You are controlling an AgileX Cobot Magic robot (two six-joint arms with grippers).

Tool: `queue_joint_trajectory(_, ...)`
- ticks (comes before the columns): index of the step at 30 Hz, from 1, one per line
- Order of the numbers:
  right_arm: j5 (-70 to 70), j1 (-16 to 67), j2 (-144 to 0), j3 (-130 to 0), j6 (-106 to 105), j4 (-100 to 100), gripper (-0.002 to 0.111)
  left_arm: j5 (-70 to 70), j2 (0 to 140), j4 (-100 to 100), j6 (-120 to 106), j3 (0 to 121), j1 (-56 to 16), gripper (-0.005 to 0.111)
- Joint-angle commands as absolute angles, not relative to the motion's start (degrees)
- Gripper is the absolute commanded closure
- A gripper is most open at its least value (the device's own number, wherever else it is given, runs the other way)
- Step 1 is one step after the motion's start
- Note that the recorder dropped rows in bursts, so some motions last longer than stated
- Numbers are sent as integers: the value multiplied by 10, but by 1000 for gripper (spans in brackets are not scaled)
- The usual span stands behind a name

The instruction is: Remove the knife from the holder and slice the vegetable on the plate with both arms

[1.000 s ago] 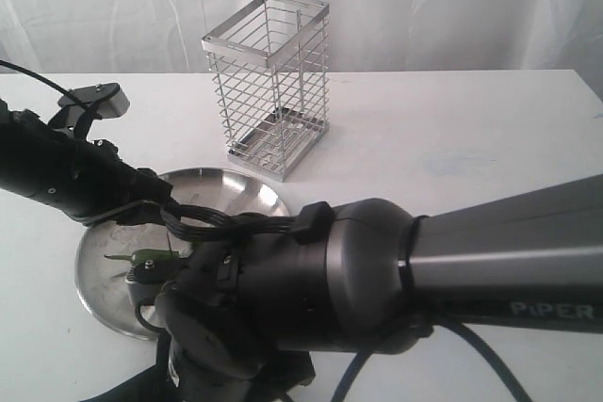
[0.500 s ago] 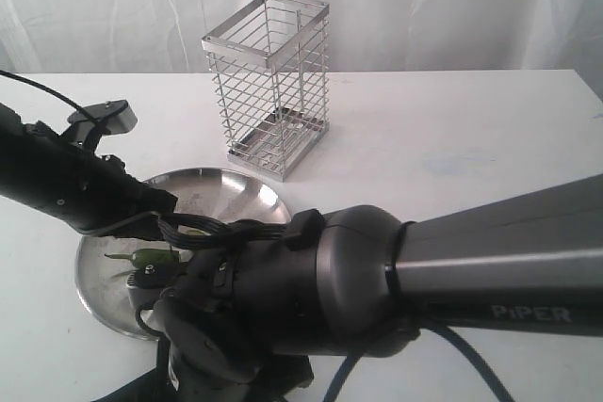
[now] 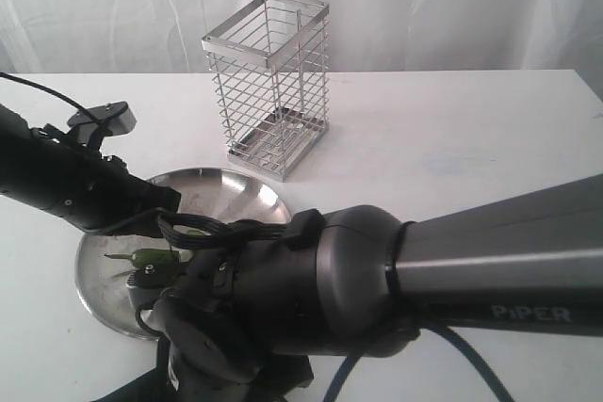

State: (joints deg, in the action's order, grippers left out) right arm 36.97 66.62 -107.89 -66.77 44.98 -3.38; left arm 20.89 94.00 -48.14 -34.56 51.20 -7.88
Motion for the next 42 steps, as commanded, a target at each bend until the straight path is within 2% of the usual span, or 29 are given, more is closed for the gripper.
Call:
queue_joint_trajectory(1,361,667,-1077,-666,452,-30,108,216,955,-500,-345,507,-81,107)
queue_joint_trajectory(15,361,667,-1077,-666,452,-36,108,179,1056,-516,-360,508,-81,107)
queue_joint_trajectory(25,371,667,-1077,-667,436,-49,108,252,1008,-496,-362,582,-81,107)
queue_joint_trajectory(42,373,645,-1074,-668,412,-60,108,232,1008,-430,-356,587,-80,107)
